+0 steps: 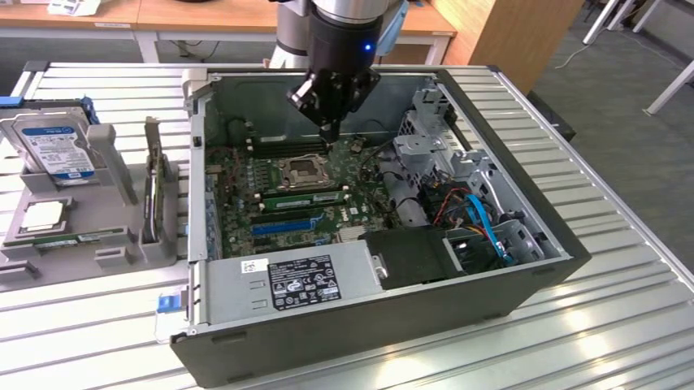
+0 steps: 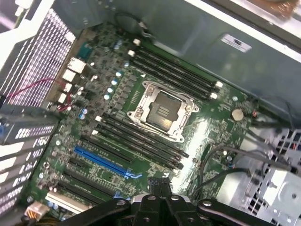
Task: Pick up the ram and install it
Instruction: 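Press down the ram until it locks into place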
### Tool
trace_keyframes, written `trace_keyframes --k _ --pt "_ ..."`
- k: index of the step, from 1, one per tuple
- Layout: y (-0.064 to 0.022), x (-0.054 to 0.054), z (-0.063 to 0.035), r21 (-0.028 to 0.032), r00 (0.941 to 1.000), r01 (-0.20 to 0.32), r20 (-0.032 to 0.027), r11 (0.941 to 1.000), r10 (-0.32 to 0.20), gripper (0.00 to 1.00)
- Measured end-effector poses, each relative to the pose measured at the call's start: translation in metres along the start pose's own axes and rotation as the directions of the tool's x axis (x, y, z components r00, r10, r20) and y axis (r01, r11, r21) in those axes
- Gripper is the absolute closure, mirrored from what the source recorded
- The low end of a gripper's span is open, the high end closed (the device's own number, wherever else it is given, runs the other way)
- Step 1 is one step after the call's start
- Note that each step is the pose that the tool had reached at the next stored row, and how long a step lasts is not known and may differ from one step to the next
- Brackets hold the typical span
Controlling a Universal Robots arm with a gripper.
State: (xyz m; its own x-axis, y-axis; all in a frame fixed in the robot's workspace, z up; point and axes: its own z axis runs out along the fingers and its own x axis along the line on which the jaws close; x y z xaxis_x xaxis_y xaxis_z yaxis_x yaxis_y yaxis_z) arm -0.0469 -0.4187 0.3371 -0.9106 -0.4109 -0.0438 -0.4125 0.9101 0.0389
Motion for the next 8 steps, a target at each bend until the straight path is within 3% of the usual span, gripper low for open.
trace_keyframes --k 4,8 --pt "0.0000 0.0000 0.0000 0.0027 0.9978 -0.066 0.0028 0.9978 0.066 0.90" --pt "0.0000 0.0000 0.0001 0.0054 0.9913 -0.132 0.0056 0.9913 0.132 0.90"
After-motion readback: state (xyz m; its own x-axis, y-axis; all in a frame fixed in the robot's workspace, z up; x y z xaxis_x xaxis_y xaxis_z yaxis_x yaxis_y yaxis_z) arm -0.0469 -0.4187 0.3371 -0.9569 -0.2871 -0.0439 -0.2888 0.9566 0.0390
